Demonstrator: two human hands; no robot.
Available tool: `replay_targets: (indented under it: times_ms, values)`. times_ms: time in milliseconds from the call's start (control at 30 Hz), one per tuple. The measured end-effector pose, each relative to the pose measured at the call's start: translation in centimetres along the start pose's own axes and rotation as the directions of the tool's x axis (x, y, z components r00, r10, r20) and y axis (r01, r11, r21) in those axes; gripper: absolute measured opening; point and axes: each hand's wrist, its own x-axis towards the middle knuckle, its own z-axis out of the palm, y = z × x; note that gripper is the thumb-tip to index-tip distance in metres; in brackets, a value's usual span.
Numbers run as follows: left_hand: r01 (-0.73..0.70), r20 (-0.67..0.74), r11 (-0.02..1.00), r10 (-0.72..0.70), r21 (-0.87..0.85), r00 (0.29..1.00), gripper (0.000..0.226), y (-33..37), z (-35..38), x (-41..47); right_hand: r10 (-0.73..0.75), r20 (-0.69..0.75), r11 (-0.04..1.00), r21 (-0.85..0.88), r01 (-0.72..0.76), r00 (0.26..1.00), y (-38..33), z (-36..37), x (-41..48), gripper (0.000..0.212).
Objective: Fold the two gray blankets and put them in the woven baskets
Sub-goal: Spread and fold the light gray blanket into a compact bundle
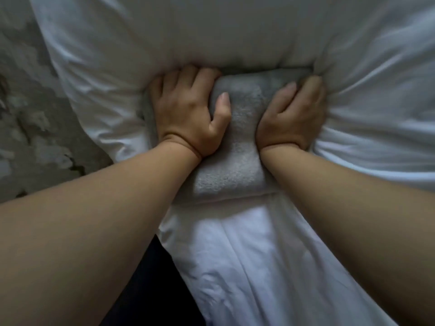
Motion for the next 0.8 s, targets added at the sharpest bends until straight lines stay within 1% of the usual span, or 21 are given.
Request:
replay_targets:
  times_ms: [67, 133, 167, 300, 400, 500, 800]
  values:
    - [0.028, 0.013, 1.000, -0.028, -0.001, 1.000, 0.051, 0.6, -1.3, 0.1, 0.031, 0.038, 0.999, 0.028, -0.032, 0.999, -0.6, -1.3, 0.3, 0.048]
    - [0.037, 0.017, 0.999, -0.037, 0.001, 0.999, 0.053, 0.9, -1.9, 0.1, 0.050, 0.062, 0.997, 0.050, -0.054, 0.997, -0.8, -2.1, 0.4, 0.041]
    - [0.037, 0.015, 0.999, -0.037, -0.005, 0.999, 0.053, 0.9, -1.9, 0.1, 0.046, 0.067, 0.998, 0.047, -0.050, 0.997, -0.8, -2.2, 0.4, 0.041]
    - [0.030, -0.002, 1.000, -0.030, -0.003, 1.000, 0.050, 0.7, -1.0, 0.2, 0.031, 0.049, 0.999, 0.006, -0.032, 0.998, -0.5, -1.1, 0.5, 0.050]
    - [0.018, 0.014, 1.000, -0.019, 0.013, 1.000, 0.048, 0.3, -0.1, 0.3, 0.022, 0.066, 1.000, -0.015, -0.021, 0.998, -0.1, 0.1, 0.3, 0.046]
    - [-0.001, -0.005, 0.999, 0.001, 0.035, 1.000, 0.048, -0.2, 0.7, 0.5, -0.021, 0.075, 0.999, -0.039, 0.024, 0.997, 0.3, 1.2, 0.2, 0.041]
    - [-0.009, 0.016, 0.999, 0.008, 0.035, 1.000, 0.048, -0.2, 0.9, 0.7, -0.036, 0.070, 0.998, -0.038, 0.039, 0.997, 0.5, 1.5, 0.3, 0.038]
